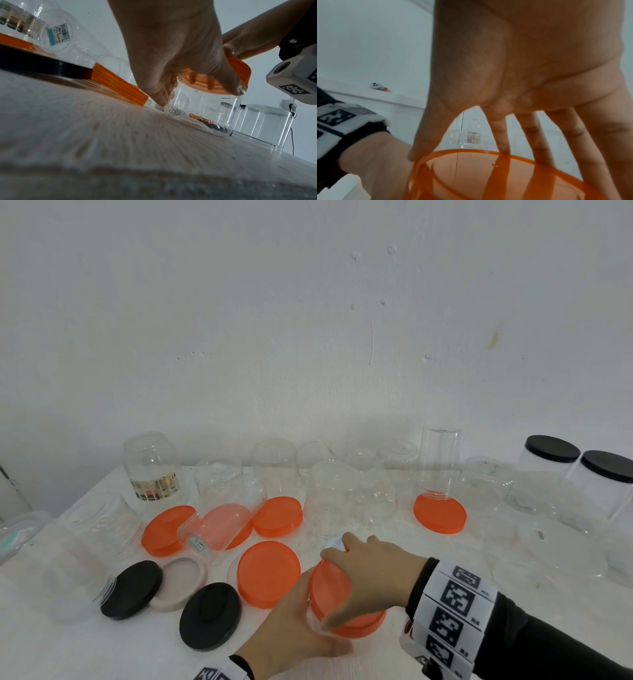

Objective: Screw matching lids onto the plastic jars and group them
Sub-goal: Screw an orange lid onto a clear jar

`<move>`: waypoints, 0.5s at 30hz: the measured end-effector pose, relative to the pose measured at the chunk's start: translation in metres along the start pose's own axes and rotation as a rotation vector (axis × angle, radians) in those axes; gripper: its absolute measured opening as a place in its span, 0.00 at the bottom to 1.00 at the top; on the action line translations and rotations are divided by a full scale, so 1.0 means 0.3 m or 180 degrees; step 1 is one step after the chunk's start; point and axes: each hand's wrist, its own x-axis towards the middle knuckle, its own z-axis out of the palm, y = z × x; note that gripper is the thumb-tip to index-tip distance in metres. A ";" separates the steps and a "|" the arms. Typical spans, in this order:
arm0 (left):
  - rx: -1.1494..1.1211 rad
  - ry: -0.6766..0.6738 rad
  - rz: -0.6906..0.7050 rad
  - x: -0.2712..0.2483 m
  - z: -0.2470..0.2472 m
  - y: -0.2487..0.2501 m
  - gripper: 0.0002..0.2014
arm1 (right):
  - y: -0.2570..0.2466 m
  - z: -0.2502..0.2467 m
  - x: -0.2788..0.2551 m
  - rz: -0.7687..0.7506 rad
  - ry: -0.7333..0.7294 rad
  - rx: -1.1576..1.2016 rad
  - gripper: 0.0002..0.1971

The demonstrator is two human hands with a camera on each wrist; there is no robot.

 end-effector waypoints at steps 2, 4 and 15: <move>0.0023 0.0013 -0.0004 0.000 -0.002 0.002 0.56 | 0.000 0.004 0.003 0.0062 -0.0006 0.0006 0.50; 0.0066 0.0012 -0.0044 0.000 -0.001 0.007 0.57 | 0.004 -0.003 -0.001 -0.0044 -0.0149 0.0072 0.51; 0.0034 0.0029 -0.0126 0.002 0.003 0.007 0.56 | 0.005 0.012 0.000 -0.0099 0.0128 0.0017 0.49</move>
